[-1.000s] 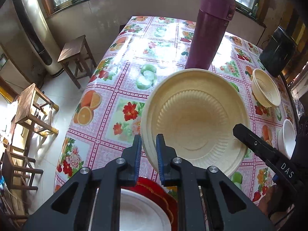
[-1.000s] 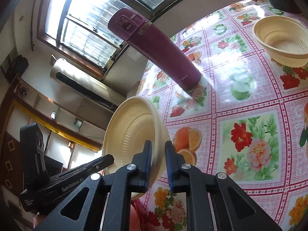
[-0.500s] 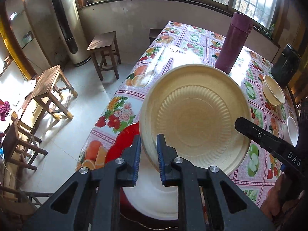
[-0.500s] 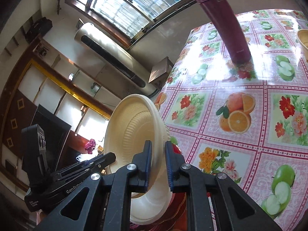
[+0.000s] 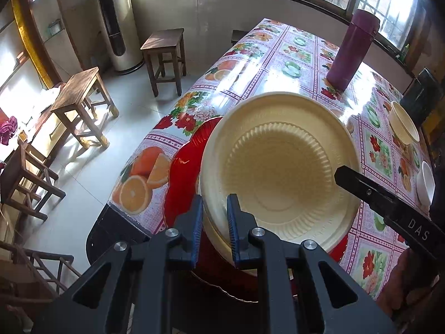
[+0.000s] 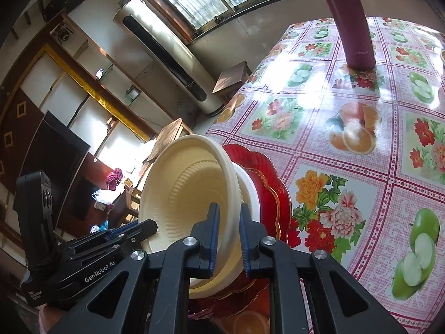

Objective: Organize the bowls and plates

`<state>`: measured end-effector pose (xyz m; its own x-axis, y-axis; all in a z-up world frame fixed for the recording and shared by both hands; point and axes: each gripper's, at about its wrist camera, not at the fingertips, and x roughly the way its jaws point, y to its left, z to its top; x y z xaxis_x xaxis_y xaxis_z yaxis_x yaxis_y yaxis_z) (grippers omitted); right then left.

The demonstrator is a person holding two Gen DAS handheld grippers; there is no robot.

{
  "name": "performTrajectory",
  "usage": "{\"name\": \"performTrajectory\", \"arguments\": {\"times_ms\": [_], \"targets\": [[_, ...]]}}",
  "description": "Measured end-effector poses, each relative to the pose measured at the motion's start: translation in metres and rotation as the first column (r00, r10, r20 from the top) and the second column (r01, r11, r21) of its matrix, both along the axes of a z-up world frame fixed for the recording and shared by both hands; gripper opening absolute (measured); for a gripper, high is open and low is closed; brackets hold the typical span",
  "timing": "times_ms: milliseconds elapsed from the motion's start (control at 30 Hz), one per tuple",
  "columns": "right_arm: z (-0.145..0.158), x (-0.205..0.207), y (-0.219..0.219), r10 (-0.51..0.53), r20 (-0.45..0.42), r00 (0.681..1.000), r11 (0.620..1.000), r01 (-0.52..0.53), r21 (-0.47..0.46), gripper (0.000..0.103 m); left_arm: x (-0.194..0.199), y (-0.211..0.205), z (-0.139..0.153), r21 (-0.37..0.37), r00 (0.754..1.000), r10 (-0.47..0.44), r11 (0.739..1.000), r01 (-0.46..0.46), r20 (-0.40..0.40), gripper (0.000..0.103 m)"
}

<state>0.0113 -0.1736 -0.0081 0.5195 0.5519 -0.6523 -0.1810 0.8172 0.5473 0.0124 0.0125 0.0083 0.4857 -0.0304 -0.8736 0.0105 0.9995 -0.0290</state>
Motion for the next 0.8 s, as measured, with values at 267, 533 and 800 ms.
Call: {"name": "performTrajectory", "arguments": {"times_ms": [267,533,800], "targets": [[-0.003,0.001,0.0,-0.002,-0.006,1.0,1.0,0.002,-0.001,0.014,-0.001,-0.001,0.002,0.012,1.0,-0.005,1.0,0.005,0.013,0.015],[-0.003,0.0,0.001,0.002,0.001,1.0,1.0,-0.002,-0.007,0.014,-0.007,-0.004,0.006,0.045,0.999,-0.006,0.999,0.004,0.047,0.015],[-0.004,-0.002,0.004,0.003,0.017,1.0,1.0,-0.003,-0.024,0.014,-0.017,-0.013,0.018,0.165,0.99,-0.025,0.986,0.002,0.139,0.015]]}}
